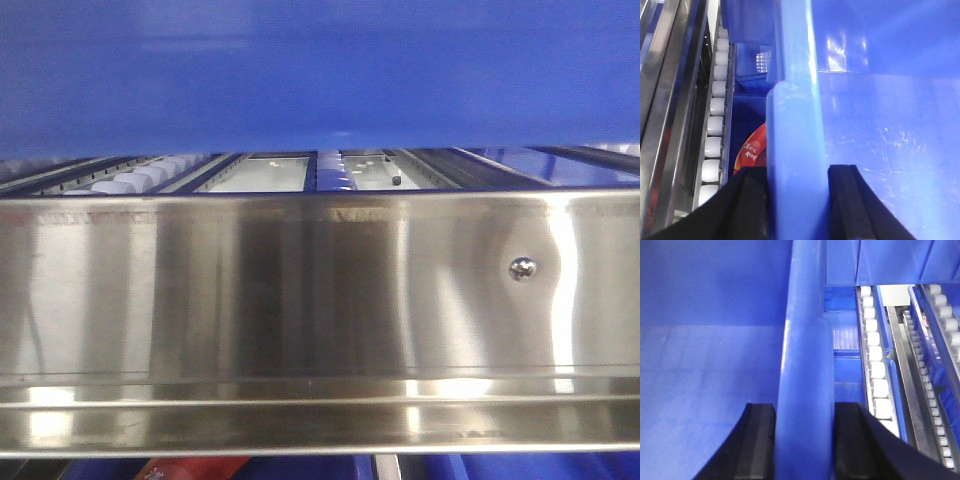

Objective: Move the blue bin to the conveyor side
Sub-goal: 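Lift the blue bin with both grippers and pull it off the shelf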

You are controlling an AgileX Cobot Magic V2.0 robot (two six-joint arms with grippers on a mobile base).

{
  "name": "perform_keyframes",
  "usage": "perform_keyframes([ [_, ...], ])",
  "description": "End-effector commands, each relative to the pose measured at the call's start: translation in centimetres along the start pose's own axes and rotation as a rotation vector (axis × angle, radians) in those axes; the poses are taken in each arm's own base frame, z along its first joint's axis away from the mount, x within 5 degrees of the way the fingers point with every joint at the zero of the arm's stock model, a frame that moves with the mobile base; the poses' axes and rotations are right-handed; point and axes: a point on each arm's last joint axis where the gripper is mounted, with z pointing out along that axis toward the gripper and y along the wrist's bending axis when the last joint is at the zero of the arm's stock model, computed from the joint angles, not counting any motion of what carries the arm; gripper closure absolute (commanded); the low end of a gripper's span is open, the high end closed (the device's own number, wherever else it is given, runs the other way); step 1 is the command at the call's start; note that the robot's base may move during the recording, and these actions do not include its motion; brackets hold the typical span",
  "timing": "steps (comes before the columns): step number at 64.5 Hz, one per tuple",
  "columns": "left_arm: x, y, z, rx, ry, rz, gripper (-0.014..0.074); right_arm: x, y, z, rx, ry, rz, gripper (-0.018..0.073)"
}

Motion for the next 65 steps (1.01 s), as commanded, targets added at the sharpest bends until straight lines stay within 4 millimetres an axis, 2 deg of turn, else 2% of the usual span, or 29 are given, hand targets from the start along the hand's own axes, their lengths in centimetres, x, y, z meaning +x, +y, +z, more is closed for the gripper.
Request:
perform_keyframes([
  [1,-0.68,0.15,-1.24,-0.005,-0.116,0.014,0.0616,-1.18,-0.33,-1.38,0.033,-0.150,-0.033,0.0648],
  [65,-0.68,0.15,-1.24,-0.005,-0.116,0.014,0.0616,-1.22,-0.32,-1.38,0.032,-0.154,-0.033,0.0648],
])
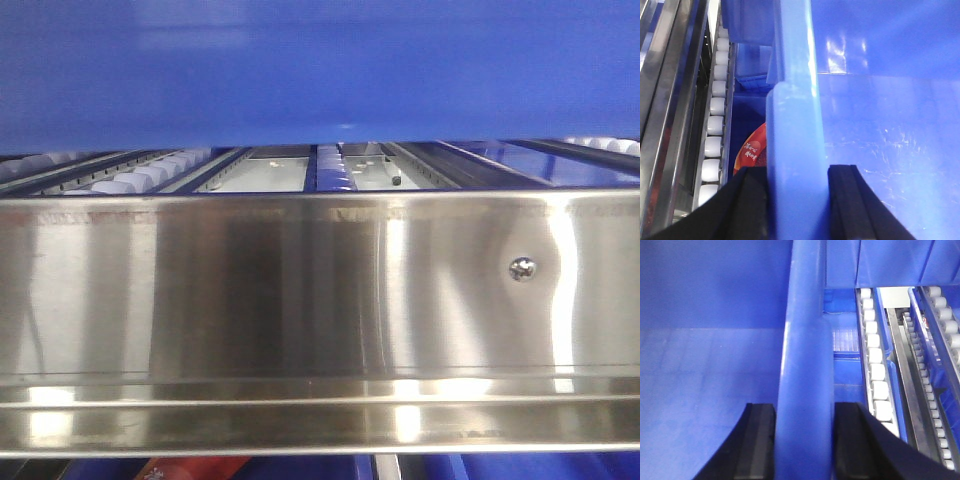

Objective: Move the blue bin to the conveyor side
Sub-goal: 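Lift the blue bin with both grippers and pull it off the shelf, then carry the blue bin in both grippers while driving to the red conveyor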

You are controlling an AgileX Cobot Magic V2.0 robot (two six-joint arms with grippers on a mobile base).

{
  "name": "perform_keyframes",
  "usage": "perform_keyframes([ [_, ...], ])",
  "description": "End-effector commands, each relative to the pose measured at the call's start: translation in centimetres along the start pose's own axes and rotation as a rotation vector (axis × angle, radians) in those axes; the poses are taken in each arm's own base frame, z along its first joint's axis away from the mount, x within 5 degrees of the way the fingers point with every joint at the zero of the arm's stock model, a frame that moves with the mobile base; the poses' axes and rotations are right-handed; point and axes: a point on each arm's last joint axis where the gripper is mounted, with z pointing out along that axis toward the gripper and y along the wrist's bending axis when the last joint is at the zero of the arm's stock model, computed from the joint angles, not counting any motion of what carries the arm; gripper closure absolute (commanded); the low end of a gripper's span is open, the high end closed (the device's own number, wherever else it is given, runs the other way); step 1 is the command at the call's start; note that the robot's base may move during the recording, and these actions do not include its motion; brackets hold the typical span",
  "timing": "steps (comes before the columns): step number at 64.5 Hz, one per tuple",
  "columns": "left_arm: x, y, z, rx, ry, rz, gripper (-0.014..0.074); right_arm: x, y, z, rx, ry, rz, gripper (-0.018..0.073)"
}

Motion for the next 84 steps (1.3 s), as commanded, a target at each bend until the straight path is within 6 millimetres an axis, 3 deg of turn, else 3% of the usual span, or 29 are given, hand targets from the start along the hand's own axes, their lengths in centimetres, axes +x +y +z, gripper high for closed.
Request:
perform_keyframes([
  [1,-0.68,0.15,-1.24,-0.005,-0.116,0.016,0.0616,-1.15,-0.33,-1.37,0.033,-0.146,-0.034,0.0648],
  [84,-0.68,0.15,-1.24,-0.005,-0.116,0.016,0.0616,-1.15,-0.33,-1.37,0.033,-0.146,-0.034,0.0648],
])
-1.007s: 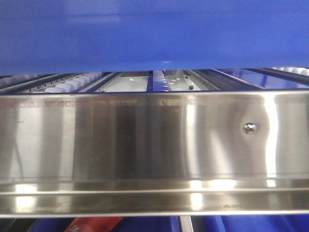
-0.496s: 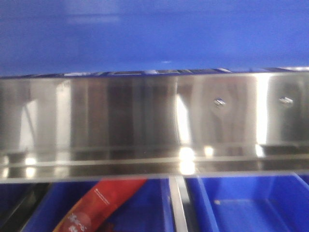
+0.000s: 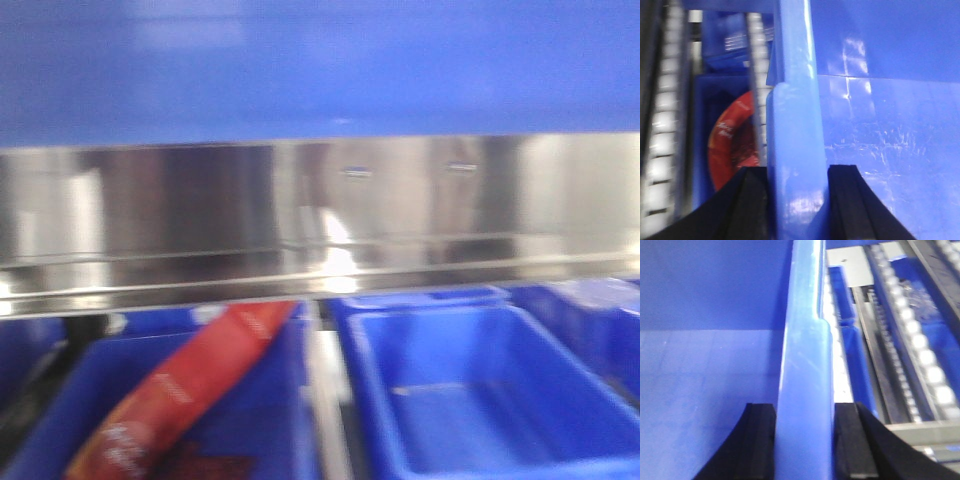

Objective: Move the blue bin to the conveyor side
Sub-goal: 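Carry the blue bin in both grippers while driving to the red conveyor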

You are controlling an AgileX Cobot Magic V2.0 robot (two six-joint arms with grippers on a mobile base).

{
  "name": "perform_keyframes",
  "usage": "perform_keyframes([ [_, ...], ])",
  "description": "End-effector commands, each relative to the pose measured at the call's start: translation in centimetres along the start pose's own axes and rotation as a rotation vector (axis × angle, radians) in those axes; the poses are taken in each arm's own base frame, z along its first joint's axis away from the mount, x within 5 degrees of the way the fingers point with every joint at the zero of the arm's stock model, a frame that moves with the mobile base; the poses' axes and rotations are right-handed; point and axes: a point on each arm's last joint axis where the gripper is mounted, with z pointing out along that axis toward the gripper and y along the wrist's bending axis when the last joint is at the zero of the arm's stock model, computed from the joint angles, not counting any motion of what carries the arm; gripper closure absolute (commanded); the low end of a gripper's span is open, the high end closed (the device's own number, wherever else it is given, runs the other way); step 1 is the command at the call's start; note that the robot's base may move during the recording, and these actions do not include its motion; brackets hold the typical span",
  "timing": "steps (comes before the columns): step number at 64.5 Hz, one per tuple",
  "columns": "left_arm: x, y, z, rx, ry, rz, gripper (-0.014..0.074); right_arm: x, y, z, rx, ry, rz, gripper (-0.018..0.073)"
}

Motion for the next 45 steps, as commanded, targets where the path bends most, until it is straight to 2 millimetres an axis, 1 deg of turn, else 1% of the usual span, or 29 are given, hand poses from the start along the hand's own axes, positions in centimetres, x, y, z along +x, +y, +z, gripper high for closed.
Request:
perform_keyframes([
  [1,-0.76,0.09,-1.01,-0.003,-0.111,0.017,0.0616,-1.16,-0.37,-1.38,0.038,-0.146,-0.036,0.0648],
  [45,-0.76,0.09,-1.01,-0.003,-0.111,0.017,0.0616,-1.19,-0.36,-1.38,0.037,-0.149,-0.036,0.0648],
])
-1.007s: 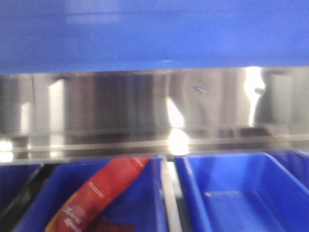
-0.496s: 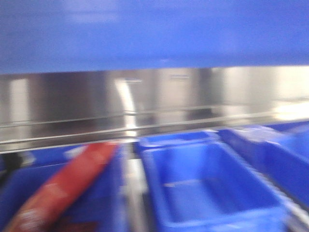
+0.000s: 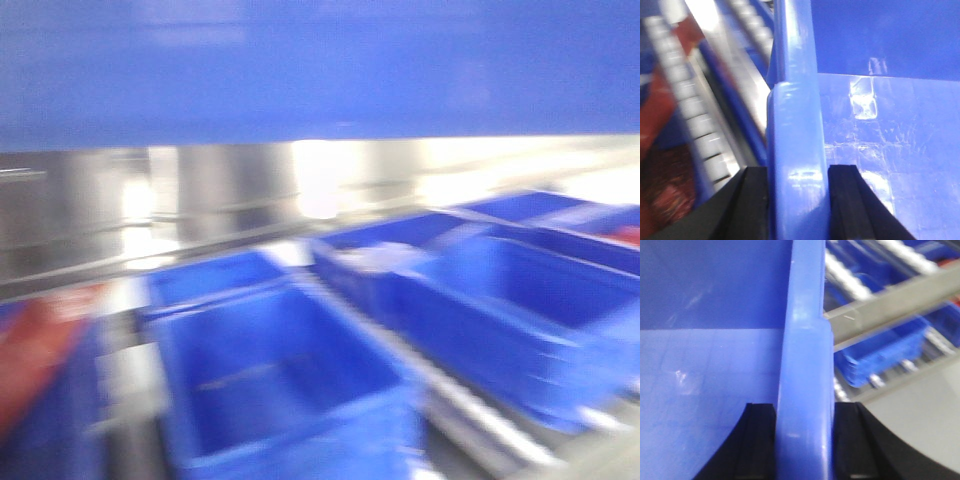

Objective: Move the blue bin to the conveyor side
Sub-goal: 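Carry the blue bin in both grippers while driving to the red conveyor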

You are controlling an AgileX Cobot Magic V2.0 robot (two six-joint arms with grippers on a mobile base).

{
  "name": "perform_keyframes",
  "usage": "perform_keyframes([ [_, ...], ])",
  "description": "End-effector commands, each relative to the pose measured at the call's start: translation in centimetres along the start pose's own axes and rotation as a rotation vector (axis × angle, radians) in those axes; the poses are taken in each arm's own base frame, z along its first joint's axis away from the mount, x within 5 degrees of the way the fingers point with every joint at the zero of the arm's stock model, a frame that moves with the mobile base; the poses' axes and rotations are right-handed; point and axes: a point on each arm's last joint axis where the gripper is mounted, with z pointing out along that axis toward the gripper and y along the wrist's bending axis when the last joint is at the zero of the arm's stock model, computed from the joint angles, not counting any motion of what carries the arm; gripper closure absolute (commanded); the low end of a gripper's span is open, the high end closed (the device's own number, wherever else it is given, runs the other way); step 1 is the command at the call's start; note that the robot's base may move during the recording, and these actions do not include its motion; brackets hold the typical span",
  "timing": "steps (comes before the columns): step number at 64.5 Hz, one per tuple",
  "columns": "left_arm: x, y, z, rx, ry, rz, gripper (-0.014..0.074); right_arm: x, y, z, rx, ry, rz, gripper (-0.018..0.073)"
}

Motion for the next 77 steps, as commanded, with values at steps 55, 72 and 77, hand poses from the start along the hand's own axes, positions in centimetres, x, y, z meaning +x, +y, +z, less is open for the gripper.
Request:
perform_keyframes([
  [55,-0.76,0.09,-1.01,-0.003,-0.111,0.017,0.0616,-1.17,-0.36,-1.38,0.038,-0.147,-0.036,0.0648],
  [72,-0.76,0.09,-1.01,-0.003,-0.111,0.017,0.0616,-1.17,-0.36,-1.38,0.038,-0.147,-0.036,0.0648],
  [77,-0.76,0.09,-1.01,-0.003,-0.111,0.017,0.0616,-1.17,-0.36,-1.38,0.038,-0.147,-0.036,0.0648],
])
